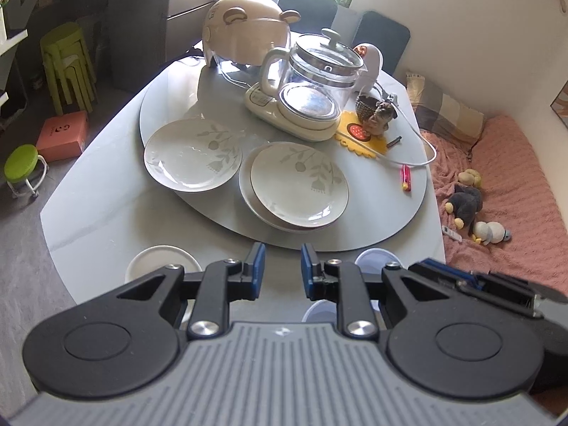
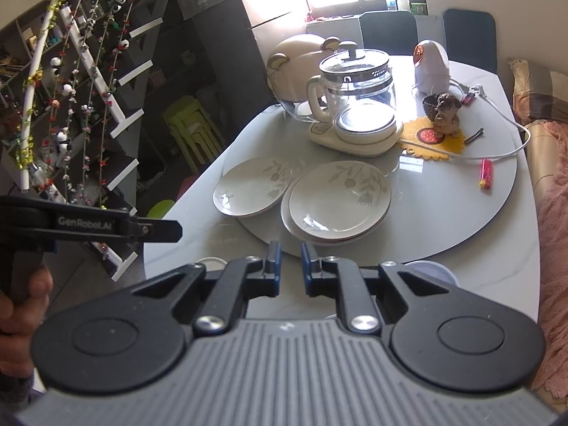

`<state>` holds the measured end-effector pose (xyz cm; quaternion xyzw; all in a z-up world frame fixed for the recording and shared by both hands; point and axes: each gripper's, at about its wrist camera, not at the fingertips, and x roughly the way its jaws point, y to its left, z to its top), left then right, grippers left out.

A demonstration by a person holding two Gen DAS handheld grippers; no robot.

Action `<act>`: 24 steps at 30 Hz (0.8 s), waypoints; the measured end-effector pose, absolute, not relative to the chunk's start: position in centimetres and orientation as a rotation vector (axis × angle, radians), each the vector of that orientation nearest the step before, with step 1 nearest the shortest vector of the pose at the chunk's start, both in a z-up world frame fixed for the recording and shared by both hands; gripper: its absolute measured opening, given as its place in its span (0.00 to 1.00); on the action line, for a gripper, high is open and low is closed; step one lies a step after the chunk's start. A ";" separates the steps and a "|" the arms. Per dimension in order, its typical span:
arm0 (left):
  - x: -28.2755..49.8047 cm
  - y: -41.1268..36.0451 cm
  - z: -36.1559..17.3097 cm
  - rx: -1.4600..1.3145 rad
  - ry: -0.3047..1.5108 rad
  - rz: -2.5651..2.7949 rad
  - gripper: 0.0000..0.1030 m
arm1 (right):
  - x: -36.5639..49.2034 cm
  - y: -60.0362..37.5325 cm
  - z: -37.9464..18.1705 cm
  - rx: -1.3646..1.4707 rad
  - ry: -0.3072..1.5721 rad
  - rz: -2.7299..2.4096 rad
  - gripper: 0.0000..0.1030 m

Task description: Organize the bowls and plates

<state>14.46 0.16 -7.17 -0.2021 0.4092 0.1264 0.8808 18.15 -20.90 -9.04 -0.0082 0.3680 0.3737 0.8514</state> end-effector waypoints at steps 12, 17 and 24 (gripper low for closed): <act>16.2 7.8 -9.4 -0.426 0.885 0.211 0.25 | 19.2 -15.0 -10.0 0.000 0.816 0.729 0.16; 17.3 12.6 -10.1 -0.439 0.894 0.208 0.25 | 20.5 -12.2 -10.5 0.034 0.856 0.681 0.15; 20.0 18.1 -11.2 -0.440 0.909 0.194 0.28 | 23.1 -8.2 -11.1 0.112 0.924 0.647 0.15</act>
